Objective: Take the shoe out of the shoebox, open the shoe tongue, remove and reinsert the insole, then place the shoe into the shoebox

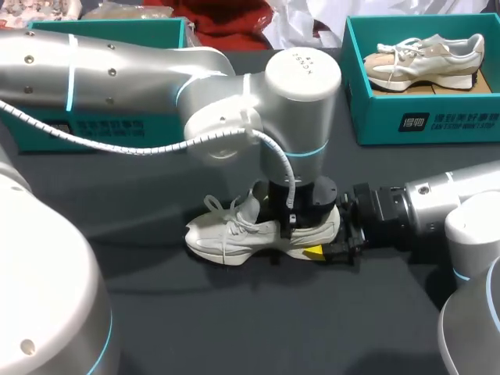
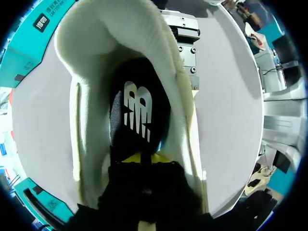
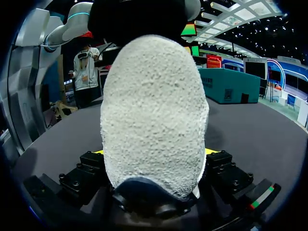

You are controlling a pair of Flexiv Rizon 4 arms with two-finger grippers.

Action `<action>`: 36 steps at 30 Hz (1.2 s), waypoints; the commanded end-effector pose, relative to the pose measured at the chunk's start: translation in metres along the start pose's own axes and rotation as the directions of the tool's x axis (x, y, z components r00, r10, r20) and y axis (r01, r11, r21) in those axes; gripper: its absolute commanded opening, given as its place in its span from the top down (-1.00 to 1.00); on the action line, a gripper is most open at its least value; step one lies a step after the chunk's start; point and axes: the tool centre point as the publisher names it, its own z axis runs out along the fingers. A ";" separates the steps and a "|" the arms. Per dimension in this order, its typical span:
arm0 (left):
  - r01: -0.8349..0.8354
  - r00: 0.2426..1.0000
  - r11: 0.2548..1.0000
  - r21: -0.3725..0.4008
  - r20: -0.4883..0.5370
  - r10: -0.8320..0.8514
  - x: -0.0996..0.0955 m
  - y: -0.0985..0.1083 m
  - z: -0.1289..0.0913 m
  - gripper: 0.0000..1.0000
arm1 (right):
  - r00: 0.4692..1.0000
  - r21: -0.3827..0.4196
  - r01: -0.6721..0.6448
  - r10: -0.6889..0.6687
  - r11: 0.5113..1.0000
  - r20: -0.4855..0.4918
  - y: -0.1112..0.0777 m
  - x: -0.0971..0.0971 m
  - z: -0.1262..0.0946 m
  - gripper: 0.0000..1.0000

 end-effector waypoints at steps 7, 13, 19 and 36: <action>-0.032 0.988 0.988 0.150 -0.144 0.053 -0.010 0.020 -0.014 1.00 | 1.000 0.005 -0.001 0.001 1.000 0.000 0.000 0.001 0.001 1.00; -0.055 0.976 0.972 0.227 -0.194 0.101 -0.005 0.023 -0.031 1.00 | 1.000 0.005 -0.001 0.001 1.000 0.000 0.000 0.001 0.001 1.00; -0.067 0.968 0.958 0.279 -0.214 0.130 0.001 0.025 -0.041 1.00 | 1.000 0.005 -0.001 0.001 1.000 0.000 0.000 0.001 0.001 1.00; -0.025 0.961 0.912 0.409 -0.240 0.134 -0.007 0.035 -0.059 1.00 | 1.000 0.005 -0.001 0.001 1.000 0.000 0.000 0.001 0.001 1.00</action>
